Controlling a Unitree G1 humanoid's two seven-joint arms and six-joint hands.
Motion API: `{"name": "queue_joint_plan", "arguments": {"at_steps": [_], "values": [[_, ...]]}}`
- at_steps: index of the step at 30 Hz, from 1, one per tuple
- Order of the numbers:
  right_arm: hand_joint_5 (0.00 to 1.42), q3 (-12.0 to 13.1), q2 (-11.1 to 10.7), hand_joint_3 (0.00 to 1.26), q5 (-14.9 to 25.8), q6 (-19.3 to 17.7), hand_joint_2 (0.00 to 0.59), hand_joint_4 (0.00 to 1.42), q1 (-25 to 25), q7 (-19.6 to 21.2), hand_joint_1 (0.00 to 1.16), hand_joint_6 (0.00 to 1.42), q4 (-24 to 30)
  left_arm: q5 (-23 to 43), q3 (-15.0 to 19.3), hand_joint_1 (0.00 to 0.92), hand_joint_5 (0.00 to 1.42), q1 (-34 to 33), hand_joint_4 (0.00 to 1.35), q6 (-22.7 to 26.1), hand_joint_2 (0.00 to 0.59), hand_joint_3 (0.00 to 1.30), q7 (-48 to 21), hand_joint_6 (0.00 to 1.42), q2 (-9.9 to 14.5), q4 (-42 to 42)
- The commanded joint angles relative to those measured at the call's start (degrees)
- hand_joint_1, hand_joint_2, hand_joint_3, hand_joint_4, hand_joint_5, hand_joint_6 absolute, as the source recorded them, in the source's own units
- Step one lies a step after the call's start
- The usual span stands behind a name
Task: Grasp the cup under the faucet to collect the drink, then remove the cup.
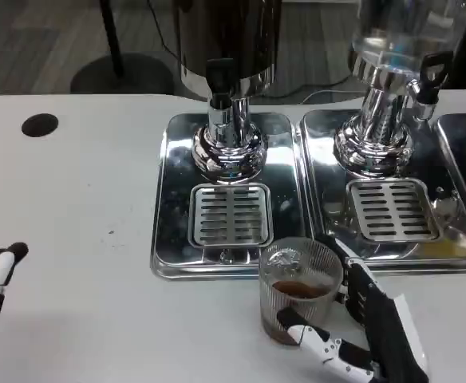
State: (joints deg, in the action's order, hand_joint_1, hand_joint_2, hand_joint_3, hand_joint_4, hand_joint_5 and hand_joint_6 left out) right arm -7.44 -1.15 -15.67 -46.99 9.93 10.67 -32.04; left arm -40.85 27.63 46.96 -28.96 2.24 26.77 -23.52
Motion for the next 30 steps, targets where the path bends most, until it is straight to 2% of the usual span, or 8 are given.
{"name": "queue_joint_plan", "arguments": {"at_steps": [1, 5, 17, 30], "values": [[0.15, 0.0, -0.2, 0.15, 1.0, -1.5, 0.197, 0.14, 0.2, -0.4, 0.81, 0.38, 1.0, 0.1, 0.2, 0.000, 0.00, -0.1, 0.00, -0.2, 0.005, 0.00, -0.1, 0.00, 0.1, -0.3], [0.10, 0.1, -0.3, 0.13, 1.2, -1.3, 0.198, 0.09, 0.1, -0.9, 0.81, 0.33, 1.2, 0.1, -0.1, 0.000, 0.00, -0.4, 0.00, 0.0, 0.005, 0.00, -0.4, 0.00, 0.0, -0.5], [0.06, 0.2, -0.8, 0.11, 1.6, -1.1, 0.197, 0.07, 0.1, -1.9, 0.80, 0.27, 1.5, -0.1, -0.4, 0.000, 0.00, -0.8, 0.00, 0.3, 0.005, 0.00, -0.5, 0.00, 0.0, -0.5], [0.06, 1.0, -2.4, 0.10, 3.8, -0.9, 0.198, 0.07, 2.3, -3.4, 0.80, 0.26, 5.4, -0.6, -1.6, 0.000, 0.00, -1.1, 0.00, 0.6, 0.006, 0.00, -0.3, 0.00, -0.4, -0.5]]}}
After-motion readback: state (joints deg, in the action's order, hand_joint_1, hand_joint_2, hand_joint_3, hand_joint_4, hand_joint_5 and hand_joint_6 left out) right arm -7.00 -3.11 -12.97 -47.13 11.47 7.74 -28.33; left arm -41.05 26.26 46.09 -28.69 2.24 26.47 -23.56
